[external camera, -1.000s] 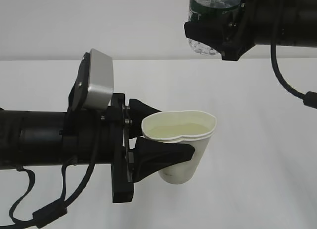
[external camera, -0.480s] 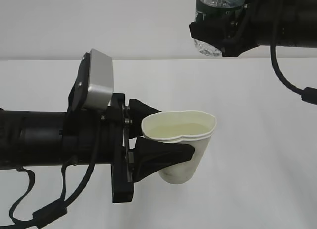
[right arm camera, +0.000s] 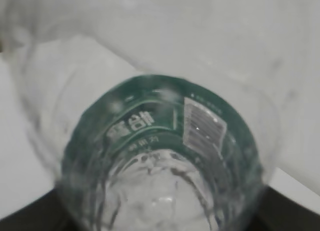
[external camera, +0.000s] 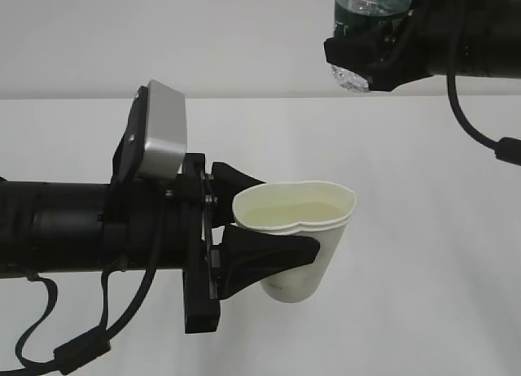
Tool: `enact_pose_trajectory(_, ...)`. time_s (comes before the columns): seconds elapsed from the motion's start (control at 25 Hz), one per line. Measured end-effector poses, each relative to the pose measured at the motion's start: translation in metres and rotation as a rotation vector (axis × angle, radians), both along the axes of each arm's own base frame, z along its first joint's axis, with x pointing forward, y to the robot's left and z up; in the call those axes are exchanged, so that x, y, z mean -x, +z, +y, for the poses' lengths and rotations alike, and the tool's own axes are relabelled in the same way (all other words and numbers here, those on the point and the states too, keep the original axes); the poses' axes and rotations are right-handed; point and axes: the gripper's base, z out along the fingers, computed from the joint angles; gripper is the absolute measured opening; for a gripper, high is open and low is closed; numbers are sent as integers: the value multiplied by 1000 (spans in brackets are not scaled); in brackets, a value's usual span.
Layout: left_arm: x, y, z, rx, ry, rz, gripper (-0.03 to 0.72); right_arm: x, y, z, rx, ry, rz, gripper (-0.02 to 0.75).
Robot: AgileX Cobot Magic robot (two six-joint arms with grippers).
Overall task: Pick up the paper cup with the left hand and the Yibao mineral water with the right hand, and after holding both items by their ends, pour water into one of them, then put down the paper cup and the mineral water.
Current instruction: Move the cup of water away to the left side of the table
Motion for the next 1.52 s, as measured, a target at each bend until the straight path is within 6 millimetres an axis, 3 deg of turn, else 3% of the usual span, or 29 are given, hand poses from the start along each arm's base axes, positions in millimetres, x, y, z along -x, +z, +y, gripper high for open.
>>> enact_pose_trajectory(1.52, 0, 0, 0, 0, 0, 0, 373, -11, -9, -22, 63, -283, 77, 435)
